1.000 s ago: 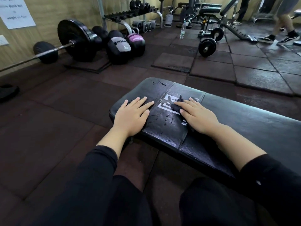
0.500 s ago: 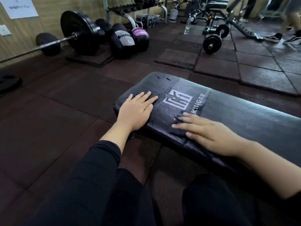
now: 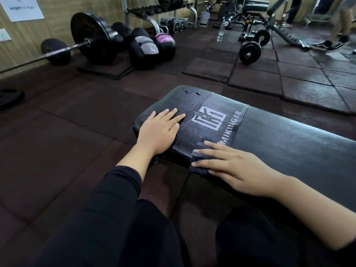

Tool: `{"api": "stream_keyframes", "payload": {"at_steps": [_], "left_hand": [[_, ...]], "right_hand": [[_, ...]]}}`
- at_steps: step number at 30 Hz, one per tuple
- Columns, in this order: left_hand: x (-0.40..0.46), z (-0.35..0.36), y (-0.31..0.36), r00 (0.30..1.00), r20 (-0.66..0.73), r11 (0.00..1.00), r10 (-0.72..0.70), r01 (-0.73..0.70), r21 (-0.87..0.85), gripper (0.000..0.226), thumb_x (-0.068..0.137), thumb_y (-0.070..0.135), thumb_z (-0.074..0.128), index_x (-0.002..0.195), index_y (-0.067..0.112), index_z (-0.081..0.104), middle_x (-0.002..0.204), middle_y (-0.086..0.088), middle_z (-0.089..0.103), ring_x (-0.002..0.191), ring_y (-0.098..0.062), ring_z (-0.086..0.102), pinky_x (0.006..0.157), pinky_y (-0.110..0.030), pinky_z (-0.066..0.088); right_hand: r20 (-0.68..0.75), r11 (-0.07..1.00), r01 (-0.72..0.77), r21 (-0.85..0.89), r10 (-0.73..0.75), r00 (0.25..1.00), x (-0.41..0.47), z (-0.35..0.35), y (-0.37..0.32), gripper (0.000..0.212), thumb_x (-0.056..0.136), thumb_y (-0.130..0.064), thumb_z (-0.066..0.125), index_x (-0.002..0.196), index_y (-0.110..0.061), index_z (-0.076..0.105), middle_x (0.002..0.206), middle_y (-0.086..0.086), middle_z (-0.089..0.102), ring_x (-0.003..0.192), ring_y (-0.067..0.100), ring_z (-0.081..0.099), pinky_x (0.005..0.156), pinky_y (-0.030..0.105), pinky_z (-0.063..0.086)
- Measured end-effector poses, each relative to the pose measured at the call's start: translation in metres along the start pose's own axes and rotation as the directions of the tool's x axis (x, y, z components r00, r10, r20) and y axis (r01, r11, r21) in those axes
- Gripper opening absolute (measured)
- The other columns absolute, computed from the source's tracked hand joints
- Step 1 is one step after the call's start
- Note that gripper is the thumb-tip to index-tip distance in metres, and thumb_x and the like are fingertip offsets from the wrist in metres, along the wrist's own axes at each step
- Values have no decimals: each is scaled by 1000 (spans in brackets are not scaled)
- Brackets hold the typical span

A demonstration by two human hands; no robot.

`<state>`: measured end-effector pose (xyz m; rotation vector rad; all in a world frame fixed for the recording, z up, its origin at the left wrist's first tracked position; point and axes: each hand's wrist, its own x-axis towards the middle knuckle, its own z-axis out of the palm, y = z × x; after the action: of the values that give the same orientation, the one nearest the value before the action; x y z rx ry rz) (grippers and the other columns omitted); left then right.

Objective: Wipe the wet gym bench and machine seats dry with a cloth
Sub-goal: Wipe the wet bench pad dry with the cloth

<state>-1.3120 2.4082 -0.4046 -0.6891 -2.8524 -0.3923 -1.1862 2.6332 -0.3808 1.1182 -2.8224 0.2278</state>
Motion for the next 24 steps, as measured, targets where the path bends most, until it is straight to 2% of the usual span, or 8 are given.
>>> {"api": "stream_keyframes", "payload": {"at_steps": [4,6,8,10,14,16,19,24], "left_hand": [[0,1,0,1000,-8,1000,-3,3,-6,44,105,32,27,148,41,30,159,12,20,147,-9,14,120,-35,4],[1,1,0,1000,-9,1000,-5,5,-9,44,104,32,27,148,41,30,159,13,21,147,-9,14,120,-35,4],[2,1,0,1000,-8,1000,-2,2,-9,44,104,32,27,147,41,30,159,13,21,147,-9,14,120,-36,4],[2,2,-1,1000,-5,1000,0,0,-17,44,104,31,28,147,41,31,159,13,21,147,-9,14,120,-36,5],[3,2,-3,1000,-15,1000,16,-16,-16,47,102,36,23,147,41,32,158,12,23,147,-10,16,119,-37,6],[3,2,-3,1000,-2,1000,15,-15,-8,45,103,35,24,147,40,32,159,12,22,147,-10,15,119,-37,6],[2,2,-2,1000,0,1000,6,-6,-15,44,104,31,28,148,41,31,159,13,20,147,-9,14,119,-36,4],[2,2,-3,1000,12,1000,-5,5,-23,45,104,33,26,148,41,29,159,13,19,147,-8,12,119,-35,3]], "right_hand": [[27,979,-125,160,122,992,-3,-13,27,41,97,-45,27,135,-45,41,149,-16,32,142,0,16,117,26,16],[31,953,-256,159,254,967,9,-13,34,36,98,-45,29,133,-53,34,149,-14,33,142,0,15,117,20,11],[27,948,-303,102,301,953,26,-7,29,38,98,-43,28,136,-50,33,150,-12,32,143,3,13,113,15,4],[-1,967,-251,51,251,968,39,1,13,47,95,-48,20,139,-43,34,151,-11,31,144,9,13,113,15,1],[10,997,-73,27,73,997,29,7,-4,51,94,-47,18,140,-38,38,151,-14,29,145,12,13,118,28,11],[35,998,-2,63,0,999,18,0,1,46,97,-43,23,139,-38,41,151,-15,29,145,8,12,118,25,11],[57,983,-3,183,-8,998,17,-11,20,42,98,-39,32,136,-34,47,149,-14,34,142,2,16,117,20,12],[98,933,-342,114,332,938,46,-13,65,38,100,-37,33,137,-45,36,152,-10,29,142,5,19,116,28,16]]}}
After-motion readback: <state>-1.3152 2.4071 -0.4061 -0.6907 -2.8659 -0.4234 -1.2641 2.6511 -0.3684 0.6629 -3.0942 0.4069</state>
